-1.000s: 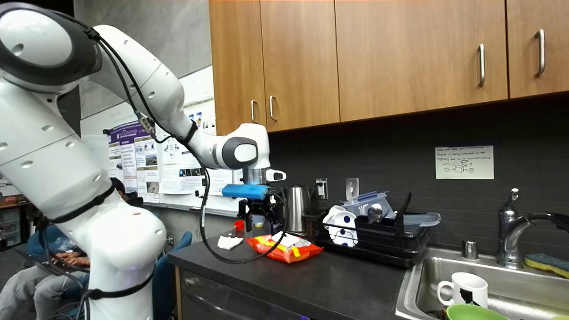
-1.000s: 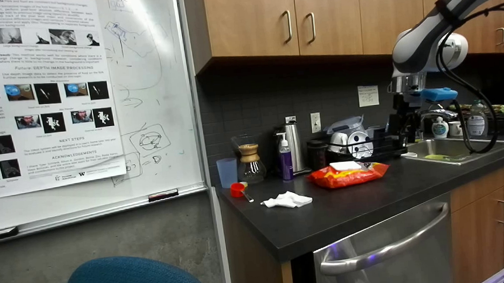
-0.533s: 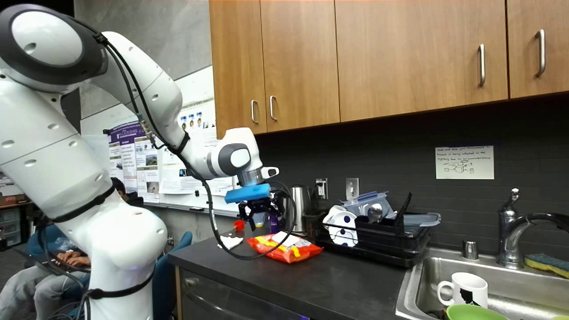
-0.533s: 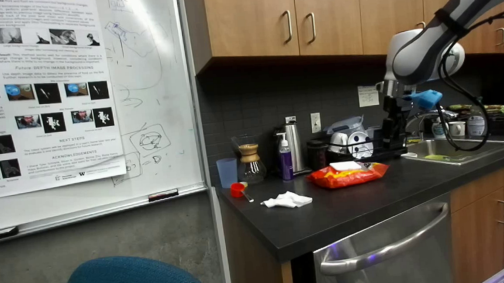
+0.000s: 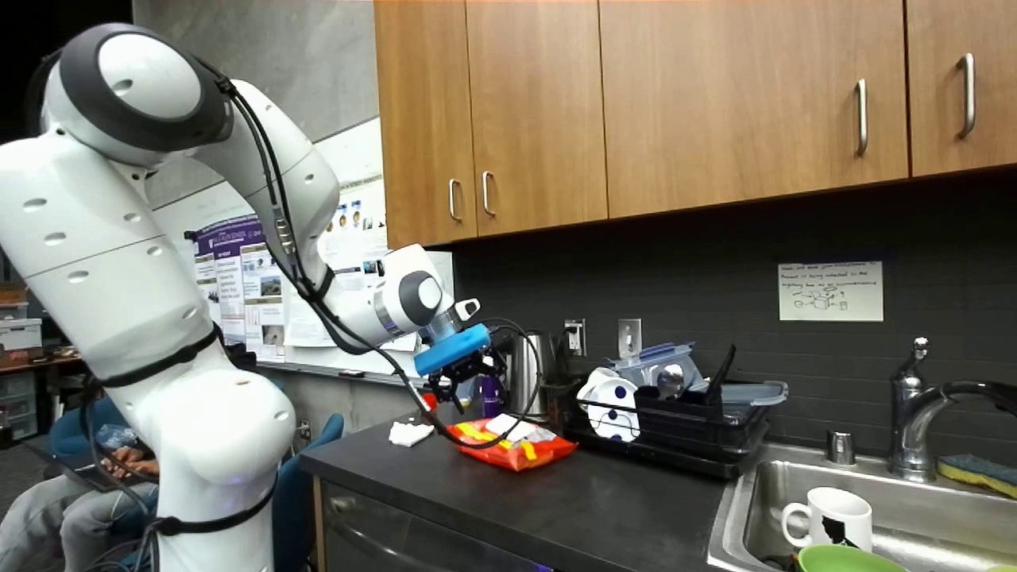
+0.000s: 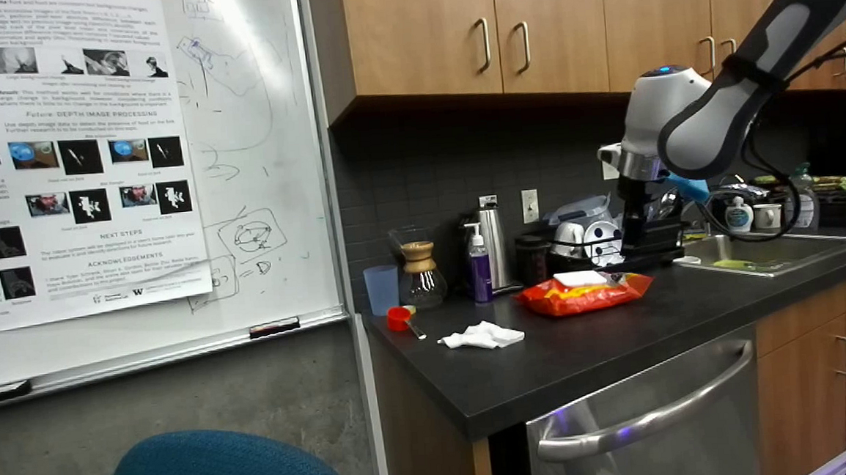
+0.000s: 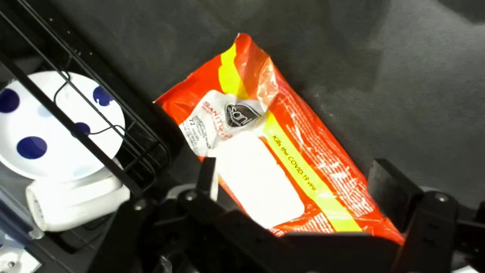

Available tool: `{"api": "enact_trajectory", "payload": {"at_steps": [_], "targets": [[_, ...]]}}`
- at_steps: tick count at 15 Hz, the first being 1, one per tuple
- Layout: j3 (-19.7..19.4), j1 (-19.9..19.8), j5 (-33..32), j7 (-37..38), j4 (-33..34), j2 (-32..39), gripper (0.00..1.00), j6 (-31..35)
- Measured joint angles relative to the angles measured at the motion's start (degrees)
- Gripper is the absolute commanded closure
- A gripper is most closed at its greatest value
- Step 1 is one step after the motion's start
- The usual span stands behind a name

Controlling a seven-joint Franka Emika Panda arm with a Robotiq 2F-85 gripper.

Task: Open the orange packet.

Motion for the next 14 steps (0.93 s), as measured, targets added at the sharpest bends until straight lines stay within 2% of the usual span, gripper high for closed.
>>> {"api": "enact_trajectory", "payload": {"at_steps": [2,6,14], "targets": [[2.36,-2.86,-5.84,2.85,-0.01,1.76,0.0,3.3],[8.12,-11.18,-20.35,14.37,-0.01,4.45,0.0,8.31],[8.48,-11.87,-21.17,15.46,0.03,6.55,0.0,8.38]]}}
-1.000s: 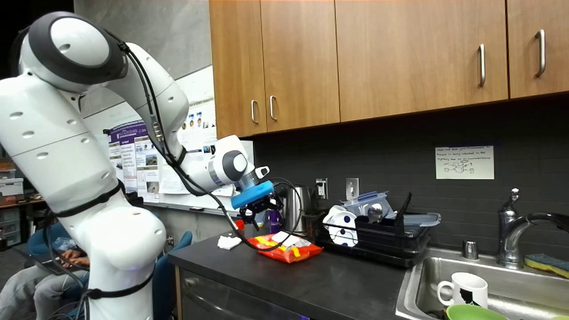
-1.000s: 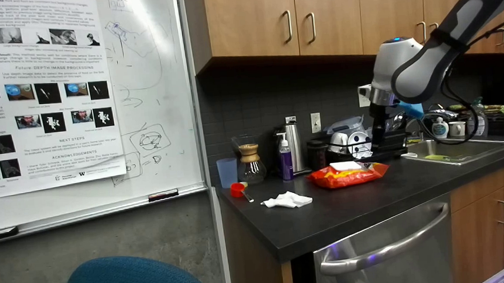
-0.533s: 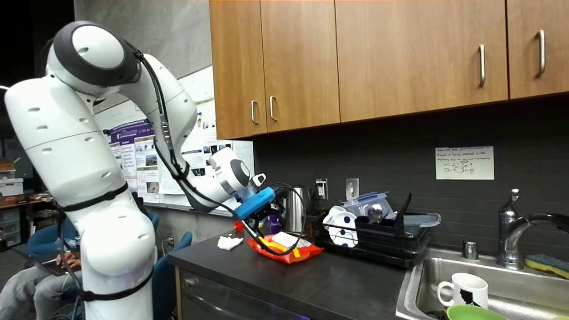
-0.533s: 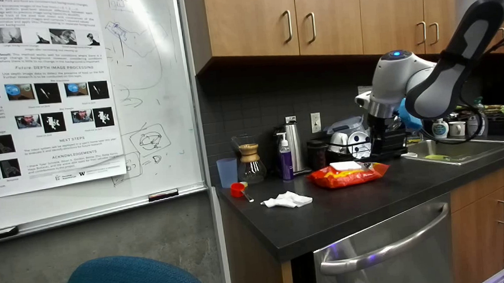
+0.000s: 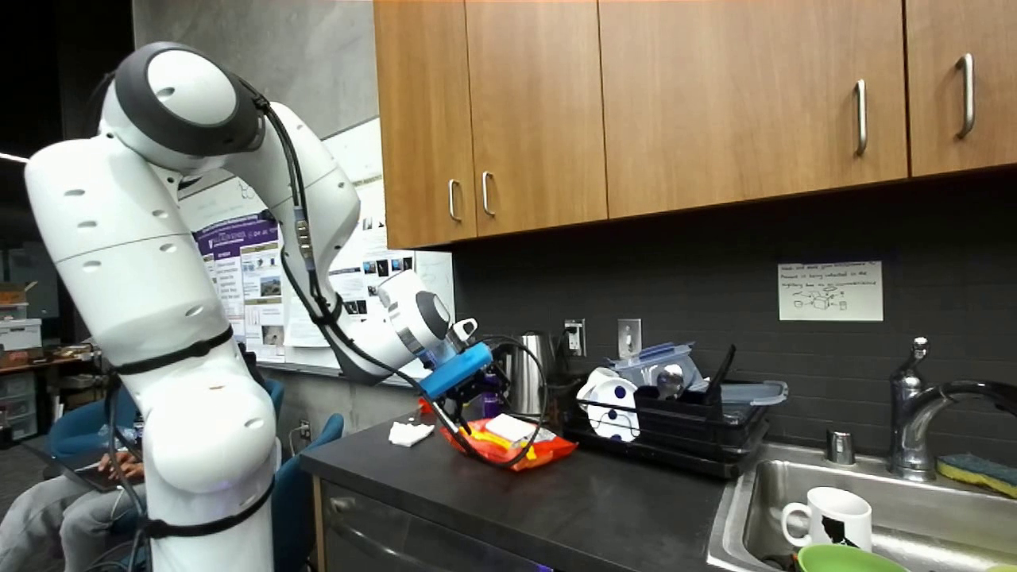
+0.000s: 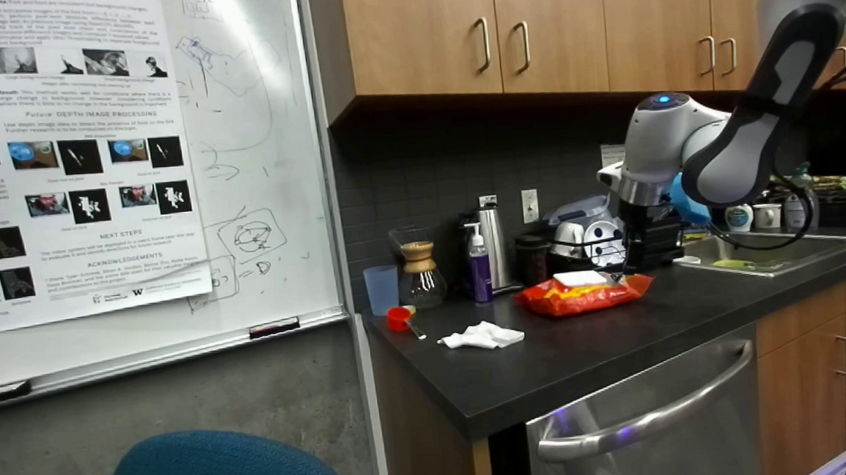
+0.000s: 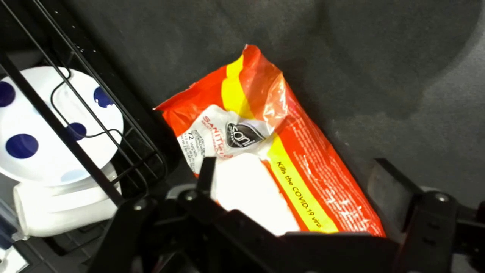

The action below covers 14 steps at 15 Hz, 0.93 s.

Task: Open the orange packet.

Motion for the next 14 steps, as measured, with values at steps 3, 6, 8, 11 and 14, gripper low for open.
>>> {"api": "enact_trajectory", "payload": {"at_steps": [3,6,8,11,14], "targets": [[0.0,0.0,0.0,0.0,0.01,0.02,0.0,0.0],[0.0,0.0,0.0,0.0,0.01,0.04,0.0,0.0],[0.11,0.06,0.02,0.0,0.02,0.07,0.0,0.05],[1.54,0.06,-2.14,1.13,0.38,-0.02,0.0,2.42],[3.88,-0.89,-7.35,4.73,0.78,-0.64,0.0,5.48]]}}
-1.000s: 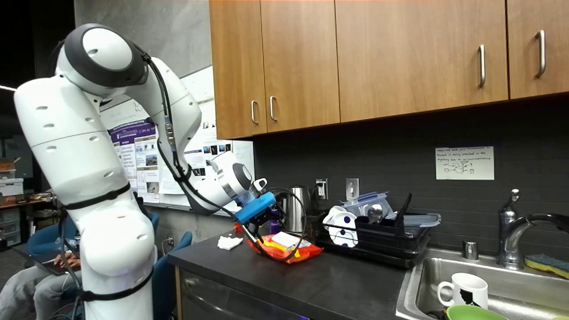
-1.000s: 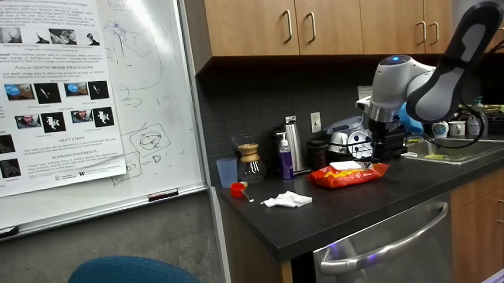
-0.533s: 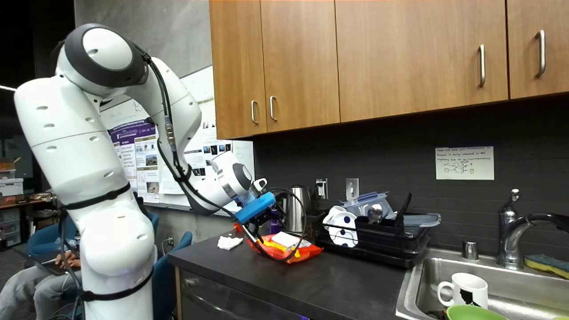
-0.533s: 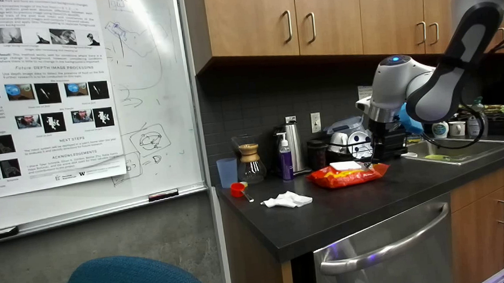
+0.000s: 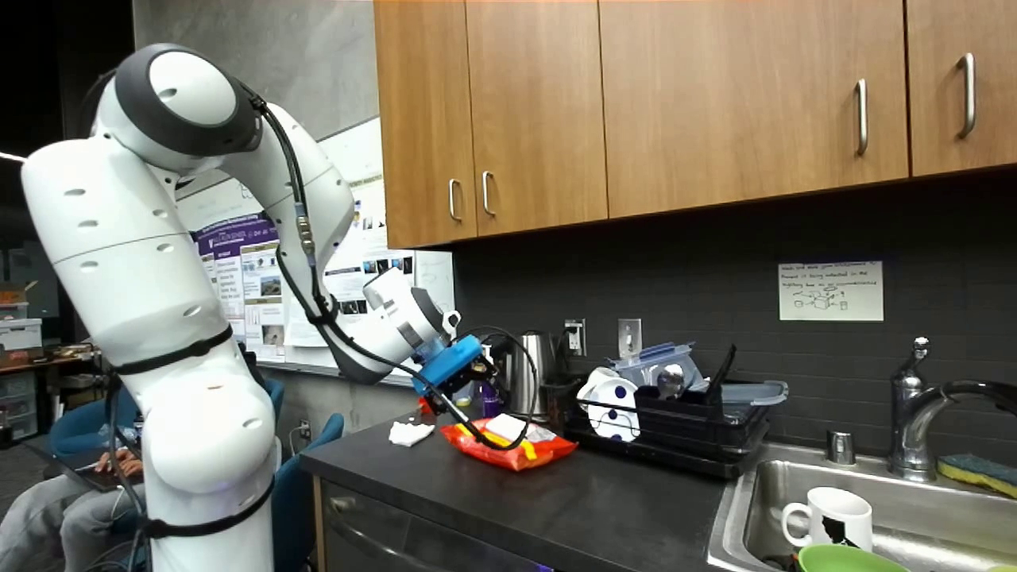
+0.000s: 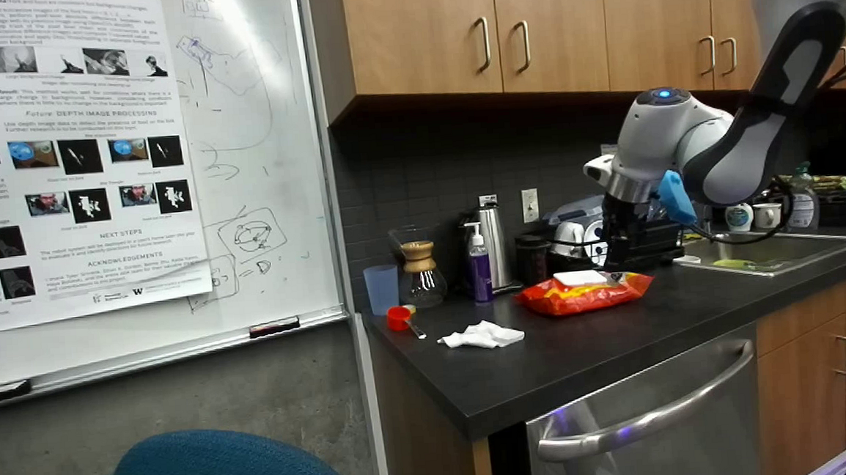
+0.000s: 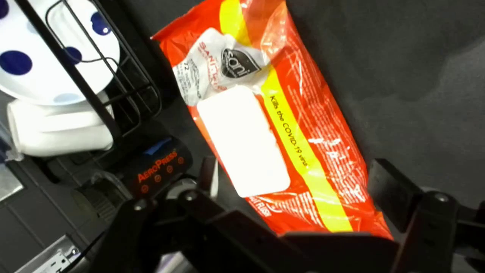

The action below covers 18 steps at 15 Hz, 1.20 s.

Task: Open the orange packet.

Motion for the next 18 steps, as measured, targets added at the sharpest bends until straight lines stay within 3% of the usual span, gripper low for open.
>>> {"api": "enact_trajectory", "payload": {"at_steps": [9,14,18], "targets": [[8.26,-11.05,-26.25,15.36,2.05,-5.53,0.0,5.42],[10.87,-11.53,-38.74,28.14,3.42,-6.12,0.0,5.73],[11.09,-8.86,-50.67,40.56,5.0,-4.9,0.0,3.19]]}}
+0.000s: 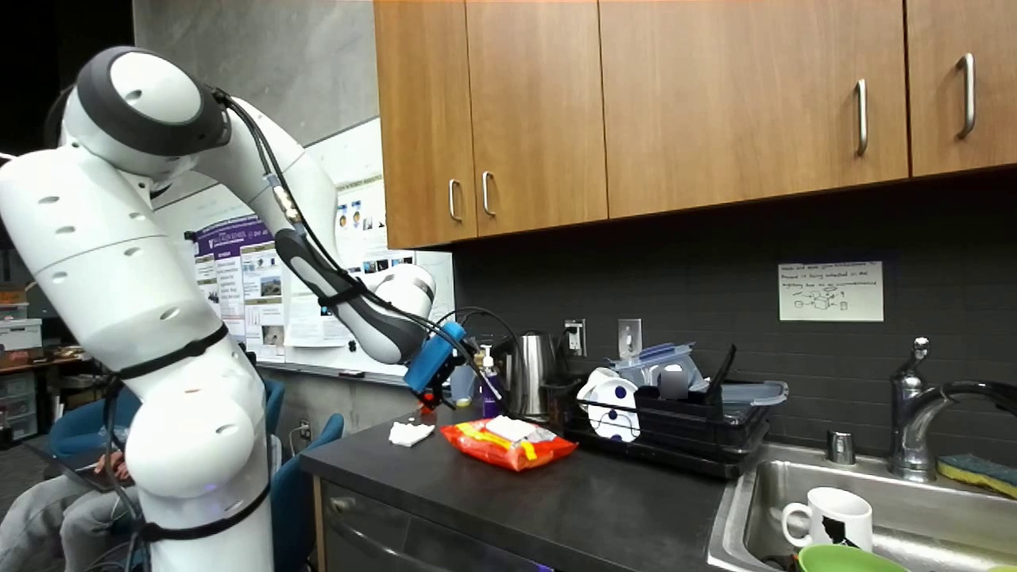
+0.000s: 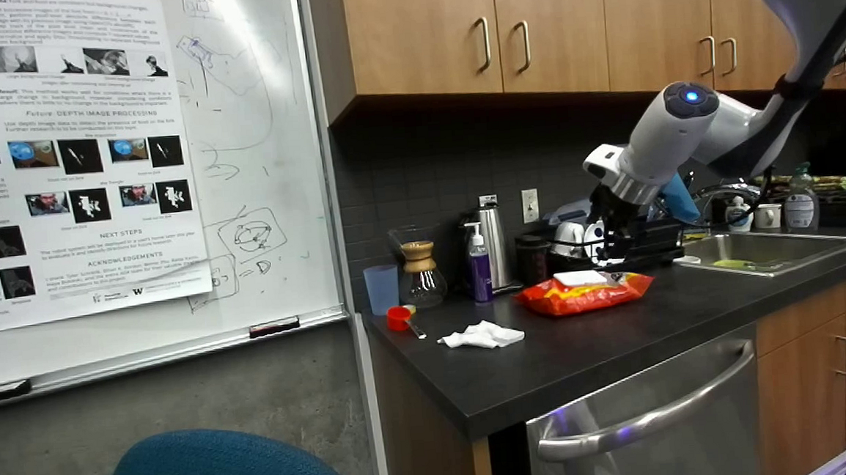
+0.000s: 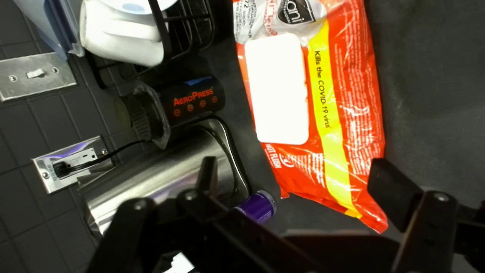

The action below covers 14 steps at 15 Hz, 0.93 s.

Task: Open the orange packet.

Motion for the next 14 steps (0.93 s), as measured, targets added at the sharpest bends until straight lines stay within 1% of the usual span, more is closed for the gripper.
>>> {"api": "enact_trajectory", "payload": {"at_steps": [3,6,8,10,11,13,14], "targets": [[-0.14,4.01,-11.35,11.52,1.61,3.86,0.0,-5.91],[-0.15,6.76,-22.87,22.16,3.04,10.84,0.0,-13.25],[-0.16,7.0,-28.39,26.31,4.16,15.97,0.0,-17.53],[-0.23,6.86,-31.75,27.93,5.65,20.27,0.0,-20.78],[-2.12,8.5,-32.63,28.06,6.48,21.94,0.0,-21.83],[-7.72,13.89,-33.48,28.06,8.16,24.04,0.0,-22.46],[-9.73,15.83,-33.59,28.04,8.87,24.55,0.0,-22.43]]}}
